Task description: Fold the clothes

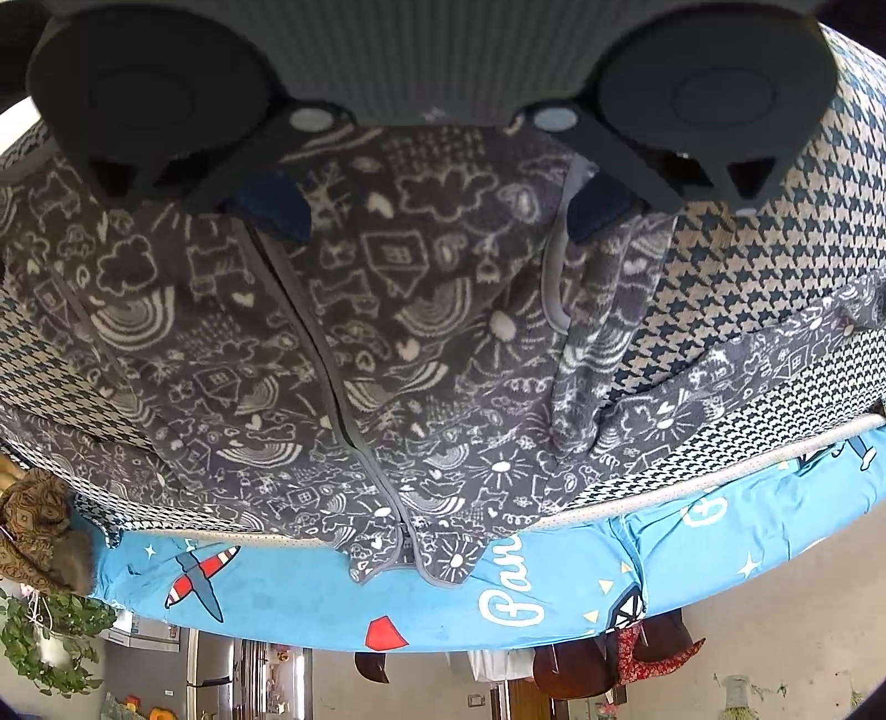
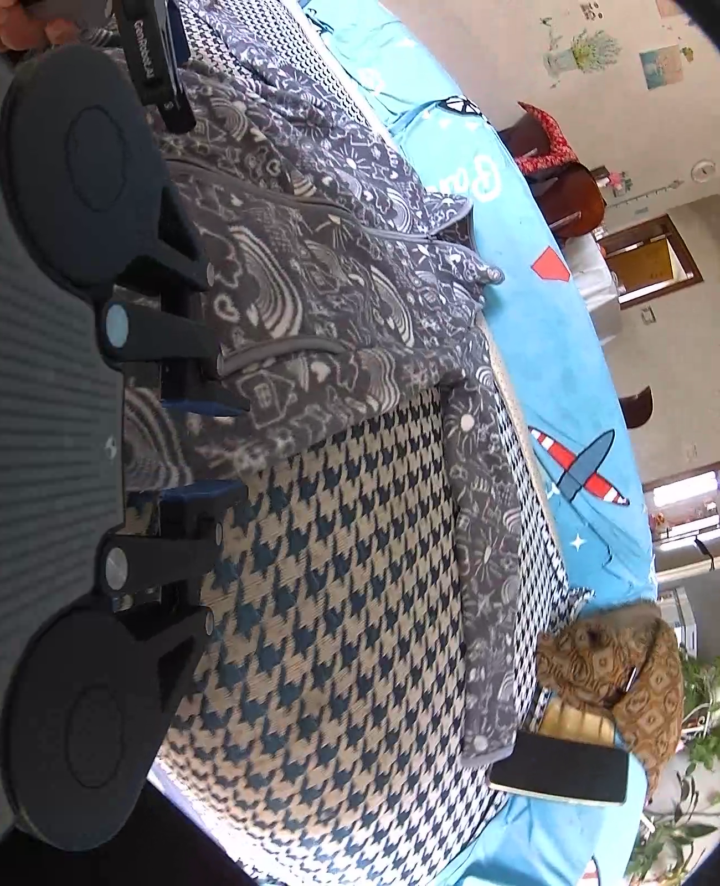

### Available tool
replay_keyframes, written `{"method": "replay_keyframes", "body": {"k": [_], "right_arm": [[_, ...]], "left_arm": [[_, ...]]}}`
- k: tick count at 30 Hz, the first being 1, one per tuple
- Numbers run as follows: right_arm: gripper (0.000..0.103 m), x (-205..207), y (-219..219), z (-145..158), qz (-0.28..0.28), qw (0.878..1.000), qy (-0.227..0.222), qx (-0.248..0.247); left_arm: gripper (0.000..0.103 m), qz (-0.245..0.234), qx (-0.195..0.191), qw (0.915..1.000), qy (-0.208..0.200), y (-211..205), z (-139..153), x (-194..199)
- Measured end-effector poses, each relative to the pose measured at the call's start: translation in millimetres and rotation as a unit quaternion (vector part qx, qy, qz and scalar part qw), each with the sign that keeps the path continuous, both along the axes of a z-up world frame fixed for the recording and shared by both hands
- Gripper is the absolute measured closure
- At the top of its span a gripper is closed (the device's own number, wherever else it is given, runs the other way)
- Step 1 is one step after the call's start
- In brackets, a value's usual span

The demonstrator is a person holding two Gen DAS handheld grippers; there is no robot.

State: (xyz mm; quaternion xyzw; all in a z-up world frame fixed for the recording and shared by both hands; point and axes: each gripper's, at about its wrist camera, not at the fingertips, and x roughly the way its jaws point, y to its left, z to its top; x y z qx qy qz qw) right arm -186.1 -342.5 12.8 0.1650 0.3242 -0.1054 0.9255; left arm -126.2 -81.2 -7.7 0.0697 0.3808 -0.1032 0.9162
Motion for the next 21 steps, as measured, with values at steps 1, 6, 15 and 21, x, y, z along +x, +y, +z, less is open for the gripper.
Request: {"method": "replay_keyframes", "body": {"k": [1, 6, 15, 21], "right_arm": [[0.076, 3, 0, 1, 0.007, 1.0, -0.002, -0.001], [0.07, 29, -11, 13, 0.031, 0.999, -0.01, 0.009], [0.069, 82, -52, 32, 0.045, 0.999, 0.003, 0.004], [0.061, 114, -80, 31, 0.049, 0.999, 0.015, 0.018]], "left_arm": [[0.0, -0.001, -0.001, 1.0, 0.002, -2, -1, 1], [0.0, -0.007, 0.003, 1.0, -0.003, -10, -3, 1], [0.0, -0.02, -0.012, 0.9997, 0.011, -19, -2, 15], [0.0, -0.02, -0.026, 0.9992, 0.022, -21, 2, 35]]}}
